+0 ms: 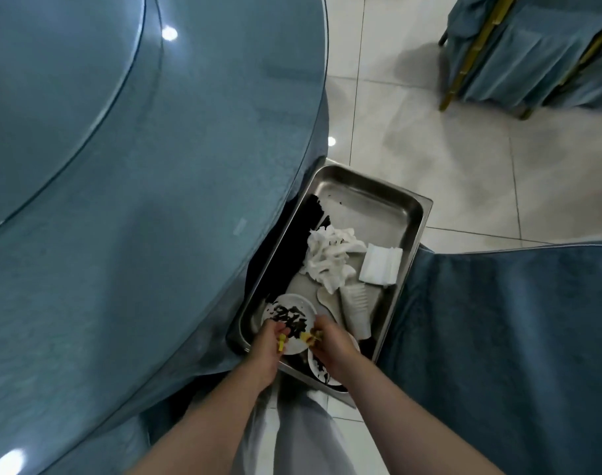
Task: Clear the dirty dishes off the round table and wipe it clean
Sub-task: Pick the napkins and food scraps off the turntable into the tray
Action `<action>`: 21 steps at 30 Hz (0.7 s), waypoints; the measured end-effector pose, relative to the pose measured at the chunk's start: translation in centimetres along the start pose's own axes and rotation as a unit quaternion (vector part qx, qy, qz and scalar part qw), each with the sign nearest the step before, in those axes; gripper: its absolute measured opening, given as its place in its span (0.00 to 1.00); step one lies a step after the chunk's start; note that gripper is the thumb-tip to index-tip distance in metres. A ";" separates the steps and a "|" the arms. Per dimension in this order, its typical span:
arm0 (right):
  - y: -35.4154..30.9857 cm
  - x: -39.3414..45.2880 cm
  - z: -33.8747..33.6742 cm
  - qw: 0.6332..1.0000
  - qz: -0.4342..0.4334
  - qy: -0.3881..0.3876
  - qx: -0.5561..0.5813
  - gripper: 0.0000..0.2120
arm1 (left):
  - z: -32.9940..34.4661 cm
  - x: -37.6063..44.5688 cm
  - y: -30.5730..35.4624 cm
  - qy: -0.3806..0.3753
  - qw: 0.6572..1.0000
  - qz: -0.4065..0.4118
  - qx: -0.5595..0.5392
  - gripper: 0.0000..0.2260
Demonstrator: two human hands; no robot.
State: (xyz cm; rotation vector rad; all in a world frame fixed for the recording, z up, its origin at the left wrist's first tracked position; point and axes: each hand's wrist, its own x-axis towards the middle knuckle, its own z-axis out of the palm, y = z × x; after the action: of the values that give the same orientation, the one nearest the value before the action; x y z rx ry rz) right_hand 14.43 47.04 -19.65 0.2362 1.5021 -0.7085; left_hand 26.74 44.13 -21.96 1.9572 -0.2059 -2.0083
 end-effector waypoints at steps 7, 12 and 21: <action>0.2 1.0 0.7 0.964 -0.081 0.037 -0.251 0.15 | -0.5 1.0 0.0 0.006 0.973 0.080 0.217 0.09; 0.8 0.7 0.5 0.856 -0.219 0.114 -0.454 0.17 | -0.9 1.0 -0.2 0.046 0.902 0.218 0.370 0.08; 0.2 -0.4 -0.5 0.838 -0.242 0.134 -0.471 0.19 | -0.2 0.4 0.6 0.035 0.896 0.210 0.390 0.12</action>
State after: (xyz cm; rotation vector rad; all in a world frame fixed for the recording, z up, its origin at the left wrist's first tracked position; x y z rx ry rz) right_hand 14.17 47.59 -19.32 -0.8571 2.0350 -0.2409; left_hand 27.05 43.51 -22.13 2.1234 -1.4731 -1.6798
